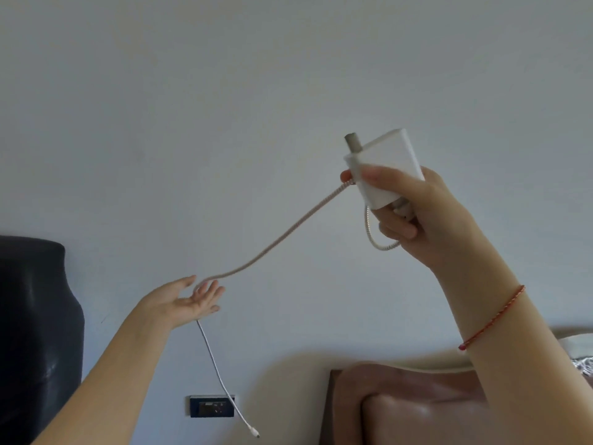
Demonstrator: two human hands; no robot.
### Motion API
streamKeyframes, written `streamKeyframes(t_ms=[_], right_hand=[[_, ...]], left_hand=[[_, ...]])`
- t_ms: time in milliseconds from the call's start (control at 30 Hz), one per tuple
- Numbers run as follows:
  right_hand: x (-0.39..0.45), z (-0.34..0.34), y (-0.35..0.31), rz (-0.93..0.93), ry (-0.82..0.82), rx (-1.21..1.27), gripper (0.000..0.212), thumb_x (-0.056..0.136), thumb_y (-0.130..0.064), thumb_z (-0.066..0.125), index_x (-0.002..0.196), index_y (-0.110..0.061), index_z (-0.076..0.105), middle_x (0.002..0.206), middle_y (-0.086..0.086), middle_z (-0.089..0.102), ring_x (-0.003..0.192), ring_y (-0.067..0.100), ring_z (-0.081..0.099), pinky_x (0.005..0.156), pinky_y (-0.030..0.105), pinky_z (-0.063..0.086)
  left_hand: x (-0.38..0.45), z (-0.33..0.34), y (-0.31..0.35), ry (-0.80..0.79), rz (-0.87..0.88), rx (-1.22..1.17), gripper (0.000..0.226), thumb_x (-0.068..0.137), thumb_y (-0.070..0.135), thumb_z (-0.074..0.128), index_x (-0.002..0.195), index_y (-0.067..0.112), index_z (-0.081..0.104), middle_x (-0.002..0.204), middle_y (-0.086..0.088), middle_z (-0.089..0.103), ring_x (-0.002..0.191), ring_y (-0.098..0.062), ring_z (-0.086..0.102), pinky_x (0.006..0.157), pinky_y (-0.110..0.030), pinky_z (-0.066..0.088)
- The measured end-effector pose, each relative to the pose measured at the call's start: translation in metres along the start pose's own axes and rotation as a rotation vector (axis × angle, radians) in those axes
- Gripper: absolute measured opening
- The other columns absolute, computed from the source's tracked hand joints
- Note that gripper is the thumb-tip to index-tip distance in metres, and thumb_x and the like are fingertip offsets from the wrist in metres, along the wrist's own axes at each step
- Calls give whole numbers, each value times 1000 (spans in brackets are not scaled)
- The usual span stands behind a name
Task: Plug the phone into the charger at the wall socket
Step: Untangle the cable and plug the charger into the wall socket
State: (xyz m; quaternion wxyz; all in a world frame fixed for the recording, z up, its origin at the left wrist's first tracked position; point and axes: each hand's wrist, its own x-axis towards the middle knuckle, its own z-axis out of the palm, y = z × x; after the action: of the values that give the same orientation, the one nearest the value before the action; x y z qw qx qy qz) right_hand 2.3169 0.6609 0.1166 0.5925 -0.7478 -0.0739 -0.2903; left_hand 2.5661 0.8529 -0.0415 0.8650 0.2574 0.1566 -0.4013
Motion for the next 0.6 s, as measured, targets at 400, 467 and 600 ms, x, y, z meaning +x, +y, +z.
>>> streamKeyframes(t_ms=[400, 467, 600], right_hand=[[5, -19, 0, 142, -142, -24, 34, 73, -34, 62, 84, -2, 64, 28, -10, 36, 22, 2, 20, 28, 11, 16], [7, -10, 15, 212, -130, 18, 37, 72, -34, 62, 88, -1, 58, 32, -10, 48, 21, 3, 23, 26, 11, 16], [10, 10, 49, 363, -36, 262, 35, 61, -34, 66, 83, -9, 56, 63, -6, 62, 24, 3, 23, 25, 10, 16]], left_hand=[[-20, 34, -39, -200, 29, 645, 22, 93, 0, 29, 85, -2, 50, 44, -2, 45, 22, -5, 29, 19, -14, 17], [-38, 46, -44, -292, 151, 789, 20, 92, 2, 36, 89, -2, 55, 49, 1, 49, 27, -4, 33, 24, -13, 21], [-73, 61, -50, -454, 341, 939, 28, 91, -1, 38, 92, -1, 65, 62, 1, 52, 41, -7, 43, 37, -18, 34]])
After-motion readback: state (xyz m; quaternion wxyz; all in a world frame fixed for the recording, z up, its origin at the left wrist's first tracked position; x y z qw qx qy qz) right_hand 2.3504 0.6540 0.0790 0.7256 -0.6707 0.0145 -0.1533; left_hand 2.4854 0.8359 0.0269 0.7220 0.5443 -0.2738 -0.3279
